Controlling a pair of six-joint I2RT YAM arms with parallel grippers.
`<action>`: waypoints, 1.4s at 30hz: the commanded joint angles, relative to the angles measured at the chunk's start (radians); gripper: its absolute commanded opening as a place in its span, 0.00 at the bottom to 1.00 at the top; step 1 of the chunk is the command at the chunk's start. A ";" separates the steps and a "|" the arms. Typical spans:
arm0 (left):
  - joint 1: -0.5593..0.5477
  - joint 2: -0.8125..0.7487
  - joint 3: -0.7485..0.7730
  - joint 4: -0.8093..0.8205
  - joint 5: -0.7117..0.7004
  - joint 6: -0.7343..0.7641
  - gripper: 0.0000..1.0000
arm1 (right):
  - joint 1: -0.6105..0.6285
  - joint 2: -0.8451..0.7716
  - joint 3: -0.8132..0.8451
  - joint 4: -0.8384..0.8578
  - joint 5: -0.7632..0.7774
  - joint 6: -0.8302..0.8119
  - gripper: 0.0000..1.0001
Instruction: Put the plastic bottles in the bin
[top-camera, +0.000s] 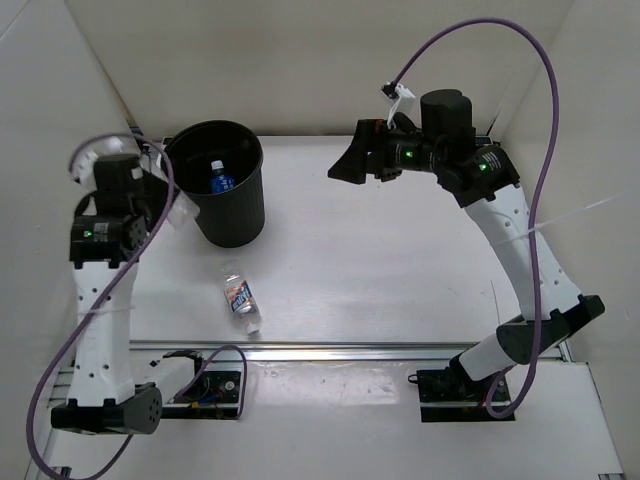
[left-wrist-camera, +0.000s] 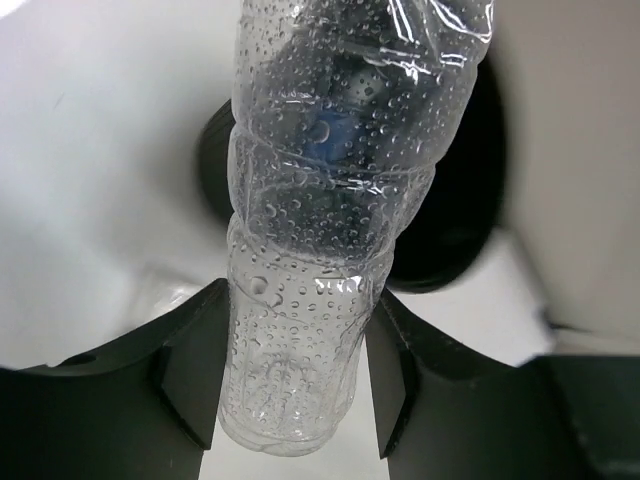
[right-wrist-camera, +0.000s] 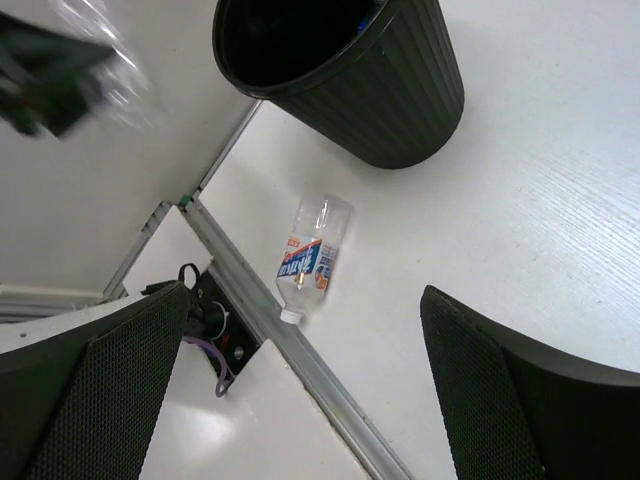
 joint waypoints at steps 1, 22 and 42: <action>-0.004 0.096 0.208 0.005 -0.026 0.074 0.49 | -0.014 -0.045 -0.026 0.014 -0.044 0.016 1.00; -0.160 0.260 0.324 0.132 -0.132 0.076 1.00 | -0.045 -0.136 -0.098 -0.013 -0.001 -0.030 1.00; -0.344 -0.097 -0.686 0.310 0.054 0.076 1.00 | -0.045 -0.154 -0.147 -0.013 -0.090 -0.030 1.00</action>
